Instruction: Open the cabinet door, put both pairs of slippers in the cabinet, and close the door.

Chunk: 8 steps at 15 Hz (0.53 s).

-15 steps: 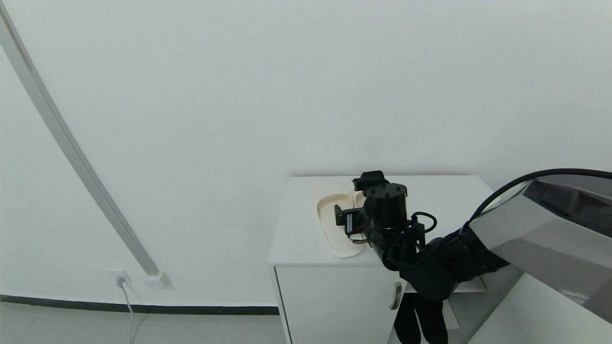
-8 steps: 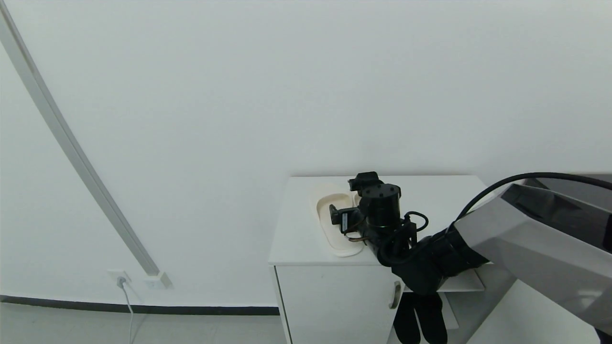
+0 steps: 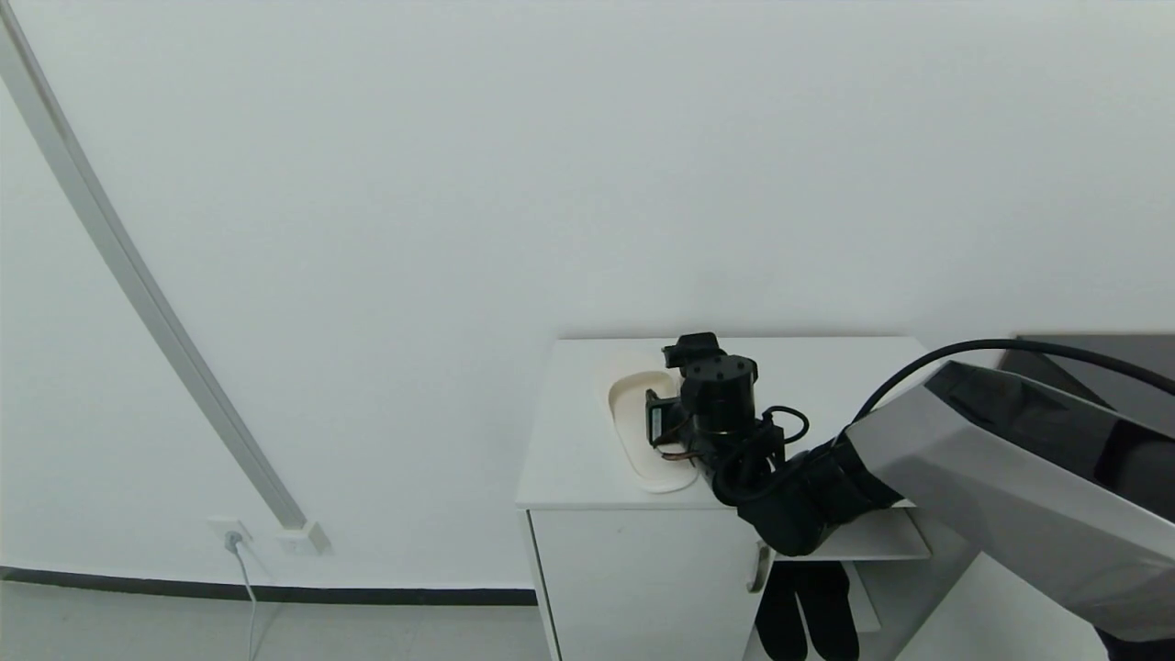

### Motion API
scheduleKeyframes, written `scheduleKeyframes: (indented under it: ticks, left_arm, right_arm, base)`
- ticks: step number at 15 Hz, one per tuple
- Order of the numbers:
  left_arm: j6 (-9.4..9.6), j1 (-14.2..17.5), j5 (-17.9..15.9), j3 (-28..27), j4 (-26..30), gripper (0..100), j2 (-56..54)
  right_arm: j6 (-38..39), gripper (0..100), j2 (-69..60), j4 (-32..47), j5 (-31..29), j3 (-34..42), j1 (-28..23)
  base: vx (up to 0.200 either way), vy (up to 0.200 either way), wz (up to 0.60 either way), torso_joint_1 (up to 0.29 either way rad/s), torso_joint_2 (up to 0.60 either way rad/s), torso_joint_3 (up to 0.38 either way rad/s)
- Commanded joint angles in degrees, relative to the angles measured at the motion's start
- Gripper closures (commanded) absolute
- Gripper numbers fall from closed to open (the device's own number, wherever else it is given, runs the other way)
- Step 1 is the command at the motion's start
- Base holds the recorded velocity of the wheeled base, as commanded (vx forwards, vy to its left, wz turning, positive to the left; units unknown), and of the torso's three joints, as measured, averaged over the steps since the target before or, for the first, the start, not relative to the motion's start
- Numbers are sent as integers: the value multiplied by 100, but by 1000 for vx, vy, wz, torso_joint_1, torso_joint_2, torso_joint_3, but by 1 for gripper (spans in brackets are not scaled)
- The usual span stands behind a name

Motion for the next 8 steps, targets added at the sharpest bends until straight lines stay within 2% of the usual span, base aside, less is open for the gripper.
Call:
scheduleKeyframes:
  ticks: [1, 6, 8]
  left_arm:
    - [0, 0, 0, 0, 2, 100, 7]
    - [-18, 0, 0, 0, 2, 100, 7]
    - [-9, 0, 0, 0, 2, 100, 7]
  right_arm:
    - [0, 100, -25, -32, -12, 6, -11]
    - [-18, 100, -509, -32, -12, 340, -2]
    - [-44, 100, -983, -23, -3, 815, 25]
  base:
    - [0, 0, 0, 0, 0, 0]
    - [0, 0, 0, 0, 0, 0]
    - [0, 0, 0, 0, 0, 0]
